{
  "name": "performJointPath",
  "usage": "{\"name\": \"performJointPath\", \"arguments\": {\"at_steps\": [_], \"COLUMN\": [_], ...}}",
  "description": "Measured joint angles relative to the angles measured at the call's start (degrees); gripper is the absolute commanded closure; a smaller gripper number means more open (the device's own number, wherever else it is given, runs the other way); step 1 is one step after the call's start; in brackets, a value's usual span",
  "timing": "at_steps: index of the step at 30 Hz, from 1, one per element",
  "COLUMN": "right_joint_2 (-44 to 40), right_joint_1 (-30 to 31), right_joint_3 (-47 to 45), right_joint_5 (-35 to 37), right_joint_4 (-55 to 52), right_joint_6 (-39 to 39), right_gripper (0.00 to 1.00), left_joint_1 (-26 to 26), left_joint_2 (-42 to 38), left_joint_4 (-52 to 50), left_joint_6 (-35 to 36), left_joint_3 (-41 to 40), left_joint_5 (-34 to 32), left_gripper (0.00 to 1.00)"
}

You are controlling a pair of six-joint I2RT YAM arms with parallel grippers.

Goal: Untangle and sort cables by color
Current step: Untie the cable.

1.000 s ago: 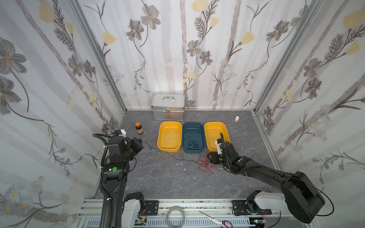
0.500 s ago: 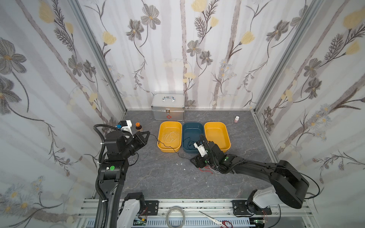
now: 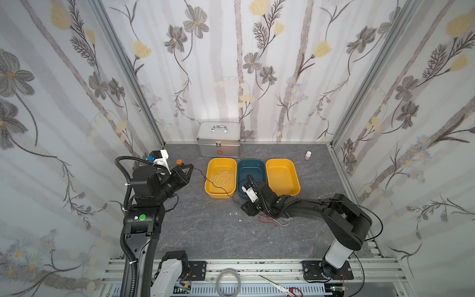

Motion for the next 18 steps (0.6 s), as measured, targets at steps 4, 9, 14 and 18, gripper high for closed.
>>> {"name": "performJointPath", "arguments": {"at_steps": [4,9,14,18], "right_joint_2": [1.09,0.39,-4.57,-9.68], "right_joint_1": [-0.07,-0.44,-1.44,-1.99], "right_joint_3": [-0.79,-1.42,-2.38,-3.5], "right_joint_5": [0.04,0.04,-1.05,-3.5], "right_joint_4": [-0.04,0.09,2.67,4.61], "right_joint_6": [0.17,1.05,2.45,3.28], "right_gripper": [0.73,0.94,0.96,0.97], "left_joint_1": [0.0,0.0,-0.09,-0.74], "left_joint_2": [0.02,-0.13,-0.79,-0.68], "left_joint_4": [-0.31,0.31,2.45,4.72], "left_joint_6": [0.24,0.24,-1.16,-2.99], "left_joint_3": [0.74,0.22,-4.52,-8.2], "left_joint_5": [-0.17,-0.11,0.98,1.7], "left_gripper": [1.0,1.0,1.0,1.0]}}
